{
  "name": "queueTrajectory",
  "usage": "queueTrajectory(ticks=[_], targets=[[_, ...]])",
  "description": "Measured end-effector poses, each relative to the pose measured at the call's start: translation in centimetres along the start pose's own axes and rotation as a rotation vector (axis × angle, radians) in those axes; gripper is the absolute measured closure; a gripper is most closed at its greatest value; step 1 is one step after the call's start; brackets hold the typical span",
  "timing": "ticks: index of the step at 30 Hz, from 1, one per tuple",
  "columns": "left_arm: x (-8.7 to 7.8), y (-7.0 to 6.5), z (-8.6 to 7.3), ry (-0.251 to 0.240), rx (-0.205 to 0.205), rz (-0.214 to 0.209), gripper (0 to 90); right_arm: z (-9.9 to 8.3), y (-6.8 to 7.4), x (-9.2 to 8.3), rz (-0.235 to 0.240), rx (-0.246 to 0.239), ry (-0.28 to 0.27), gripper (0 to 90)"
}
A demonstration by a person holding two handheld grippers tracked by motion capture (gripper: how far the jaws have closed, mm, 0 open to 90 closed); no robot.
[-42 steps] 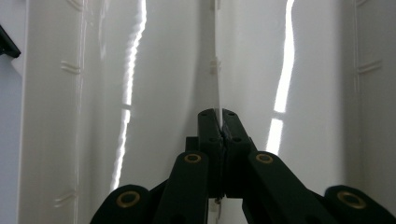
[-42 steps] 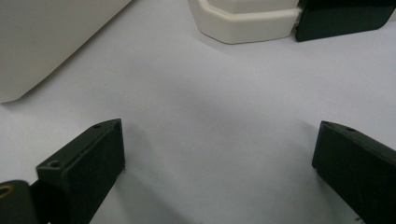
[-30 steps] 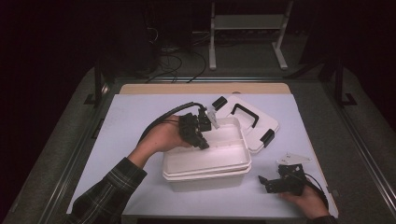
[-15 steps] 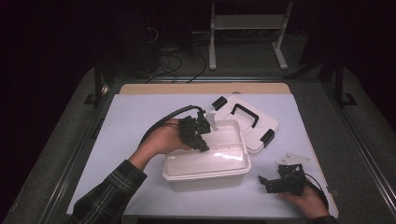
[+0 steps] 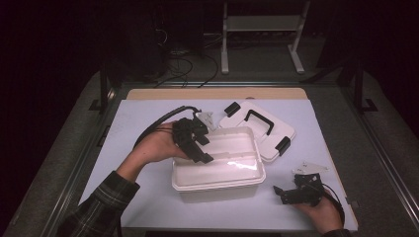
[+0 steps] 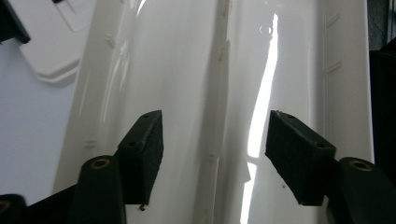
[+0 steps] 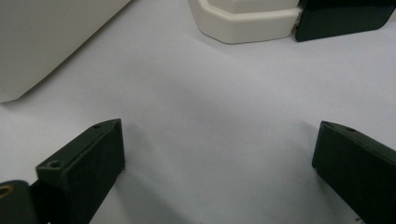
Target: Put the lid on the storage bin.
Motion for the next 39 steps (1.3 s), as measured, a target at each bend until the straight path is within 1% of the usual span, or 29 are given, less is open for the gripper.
queueTrajectory(ticks=[2, 7, 8, 11, 12, 13, 15, 18, 21, 23, 25, 26, 27, 31, 35, 36, 38, 39], targets=[[-0.6, 0.2, -0.5, -0.01, -0.008, 0.017, 27.9, 0.0, 0.0, 0.0, 0.0, 0.001, 0.0, 1.9], [-2.0, 0.6, -2.3, -0.011, -0.025, 0.051, 21.8, 0.0, 0.0, 0.0, 0.002, 0.003, 0.0, 1.9], [-2.3, 0.7, -2.7, -0.02, -0.035, 0.055, 20.3, 0.0, 0.0, 0.0, 0.002, 0.004, 0.001, 1.9], [-3.2, 1.1, -4.1, -0.034, -0.048, 0.079, 18.5, 0.0, 0.0, 0.0, 0.002, 0.004, 0.001, 2.0], [-3.5, 1.2, -4.5, -0.036, -0.055, 0.084, 17.8, 0.0, 0.0, 0.0, 0.002, 0.003, 0.0, 2.0], [-3.8, 1.3, -5.0, -0.052, -0.067, 0.089, 17.7, 0.0, 0.0, 0.0, 0.002, 0.002, 0.001, 2.0], [-4.4, 1.6, -5.9, -0.066, -0.08, 0.102, 16.5, 0.0, -0.1, 0.0, 0.01, -0.001, -0.002, 2.0], [-4.8, 2.1, -7.4, -0.071, -0.105, 0.123, 14.9, 0.0, -0.1, -0.1, 0.015, -0.008, 0.0, 2.1], [-4.6, 2.5, -9.0, -0.057, -0.12, 0.142, 12.7, 0.0, -0.2, -0.1, 0.024, -0.014, 0.002, 2.3], [-4.5, 2.8, -10.0, -0.045, -0.131, 0.157, 12.0, 0.0, -0.3, -0.2, 0.031, -0.016, 0.011, 4.2], [-4.4, 3.1, -10.9, -0.051, -0.151, 0.164, 10.6, 0.1, -0.4, -0.4, 0.031, -0.014, 0.021, 6.4], [-4.3, 3.3, -11.4, -0.051, -0.156, 0.166, 10.3, 0.1, -0.5, -0.4, 0.032, -0.014, 0.025, 6.4], [-4.1, 3.3, -11.7, -0.059, -0.17, 0.167, 9.7, 0.2, -0.6, -0.4, 0.031, -0.01, 0.031, 6.4], [-3.0, 3.8, -13.9, -0.072, -0.199, 0.182, 8.8, 0.5, -0.8, -0.6, 0.032, -0.024, 0.046, 6.7], [-1.6, 3.9, -15.8, -0.084, -0.23, 0.176, 8.5, 1.1, -1.0, -0.8, 0.036, -0.038, 0.038, 7.2], [-1.3, 4.0, -16.2, -0.085, -0.232, 0.175, 8.5, 1.2, -1.0, -0.8, 0.036, -0.043, 0.039, 7.2], [-0.6, 4.0, -17.0, -0.081, -0.233, 0.191, 8.5, 1.5, -1.1, -0.8, 0.041, -0.043, 0.043, 7.2], [-0.3, 4.0, -17.4, -0.081, -0.236, 0.191, 8.5, 1.6, -1.1, -0.8, 0.042, -0.044, 0.047, 7.2]])
Point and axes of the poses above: each handheld gripper's, and its own axes: x roughly forward along the jaws, z roughly out of its top, y roughly to its left, the point moved 4 cm from there along x, roughly forward along the jaws, and after that the axes turned 12 degrees about -x, right-handed, at the moved point
